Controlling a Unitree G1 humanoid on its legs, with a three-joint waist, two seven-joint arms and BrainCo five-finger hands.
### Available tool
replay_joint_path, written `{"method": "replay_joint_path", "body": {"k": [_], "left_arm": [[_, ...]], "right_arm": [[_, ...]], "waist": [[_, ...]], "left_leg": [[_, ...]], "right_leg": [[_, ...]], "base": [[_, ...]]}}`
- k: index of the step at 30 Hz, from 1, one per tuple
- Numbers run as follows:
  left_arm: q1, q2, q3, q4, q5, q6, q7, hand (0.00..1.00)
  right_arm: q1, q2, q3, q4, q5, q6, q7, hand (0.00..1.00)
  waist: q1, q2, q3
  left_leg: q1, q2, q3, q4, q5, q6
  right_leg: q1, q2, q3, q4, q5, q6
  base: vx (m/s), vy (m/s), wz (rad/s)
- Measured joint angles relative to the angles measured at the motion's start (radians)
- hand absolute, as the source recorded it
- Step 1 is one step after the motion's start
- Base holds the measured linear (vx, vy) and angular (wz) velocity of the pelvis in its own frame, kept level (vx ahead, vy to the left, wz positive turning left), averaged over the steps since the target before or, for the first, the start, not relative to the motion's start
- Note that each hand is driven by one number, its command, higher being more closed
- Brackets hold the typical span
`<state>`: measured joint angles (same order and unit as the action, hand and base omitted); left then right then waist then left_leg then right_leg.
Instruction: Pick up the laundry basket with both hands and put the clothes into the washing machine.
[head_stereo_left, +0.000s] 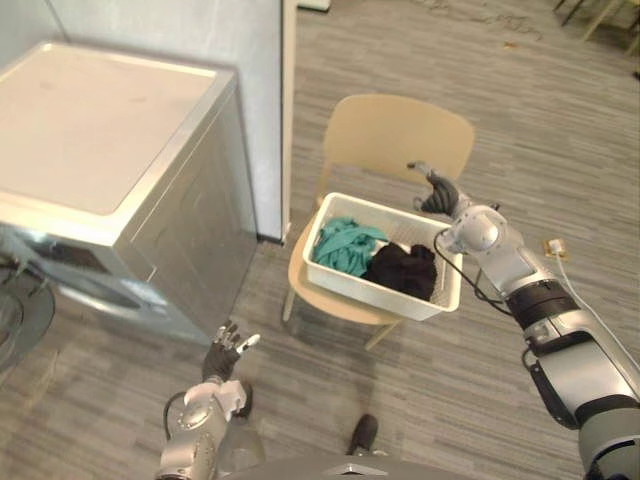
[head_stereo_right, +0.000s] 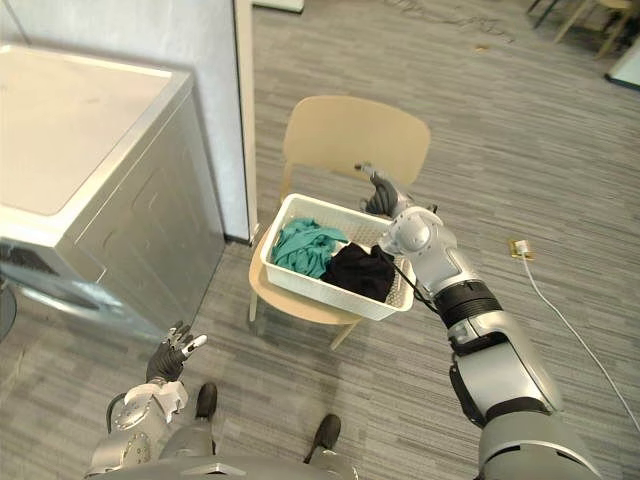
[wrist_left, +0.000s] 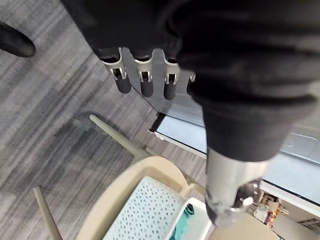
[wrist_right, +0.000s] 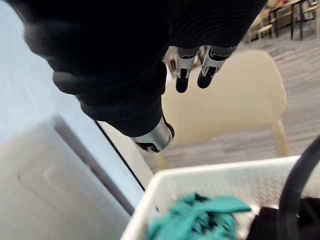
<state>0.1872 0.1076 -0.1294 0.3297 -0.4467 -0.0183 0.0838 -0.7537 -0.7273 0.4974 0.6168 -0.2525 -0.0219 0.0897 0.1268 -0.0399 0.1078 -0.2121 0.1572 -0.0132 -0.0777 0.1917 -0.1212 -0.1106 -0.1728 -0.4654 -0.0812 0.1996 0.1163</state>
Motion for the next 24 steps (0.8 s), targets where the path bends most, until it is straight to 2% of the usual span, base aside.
{"method": "replay_joint_path", "body": {"k": [4, 8, 15, 21, 24], "left_arm": [[-0.026, 0.013, 0.011, -0.003, 0.0, -0.001, 0.0, 0.0], [-0.045, 0.012, 0.016, -0.01, 0.0, -0.003, 0.002, 0.0], [-0.061, 0.005, 0.053, -0.122, -0.002, -0.014, 0.045, 0.0], [-0.074, -0.012, 0.062, -0.127, -0.004, -0.026, 0.064, 0.0], [-0.074, -0.012, 0.06, -0.14, -0.009, -0.026, 0.066, 0.0]], "right_arm": [[-0.108, -0.078, 0.093, 0.043, -0.075, -0.024, 0.037, 0.0], [-0.168, -0.112, 0.146, 0.078, -0.109, -0.04, 0.044, 0.0], [-0.3, -0.15, 0.161, 0.138, -0.103, -0.02, 0.031, 0.0], [-0.366, -0.151, 0.124, 0.159, -0.086, -0.013, -0.004, 0.0], [-0.405, -0.15, 0.115, 0.197, -0.086, -0.006, -0.015, 0.0]], "waist": [[0.023, -0.016, 0.089], [0.048, -0.027, 0.146], [0.063, -0.026, 0.277], [0.084, -0.022, 0.333], [0.095, -0.02, 0.338]], "left_leg": [[-0.073, -0.004, -0.033, 0.0, 0.02, -0.003], [-0.103, -0.006, -0.044, 0.001, 0.03, -0.001], [-0.167, -0.003, -0.063, 0.001, 0.052, -0.001], [-0.223, -0.004, -0.074, 0.03, 0.045, -0.002], [-0.265, -0.002, -0.082, 0.04, 0.044, -0.002]], "right_leg": [[-0.044, -0.001, -0.038, 0.0, 0.011, 0.002], [-0.066, -0.001, -0.046, 0.001, 0.015, -0.001], [-0.138, -0.007, -0.065, 0.051, 0.001, -0.006], [-0.186, -0.014, -0.071, 0.087, -0.022, -0.008], [-0.228, -0.016, -0.072, 0.11, -0.032, -0.01]], "base": [[-0.05, -0.03, 0.21], [-0.02, -0.04, 0.09], [0.0, -0.025, 0.04], [0.02, -0.01, 0.03], [0.0, -0.015, 0.02]]}}
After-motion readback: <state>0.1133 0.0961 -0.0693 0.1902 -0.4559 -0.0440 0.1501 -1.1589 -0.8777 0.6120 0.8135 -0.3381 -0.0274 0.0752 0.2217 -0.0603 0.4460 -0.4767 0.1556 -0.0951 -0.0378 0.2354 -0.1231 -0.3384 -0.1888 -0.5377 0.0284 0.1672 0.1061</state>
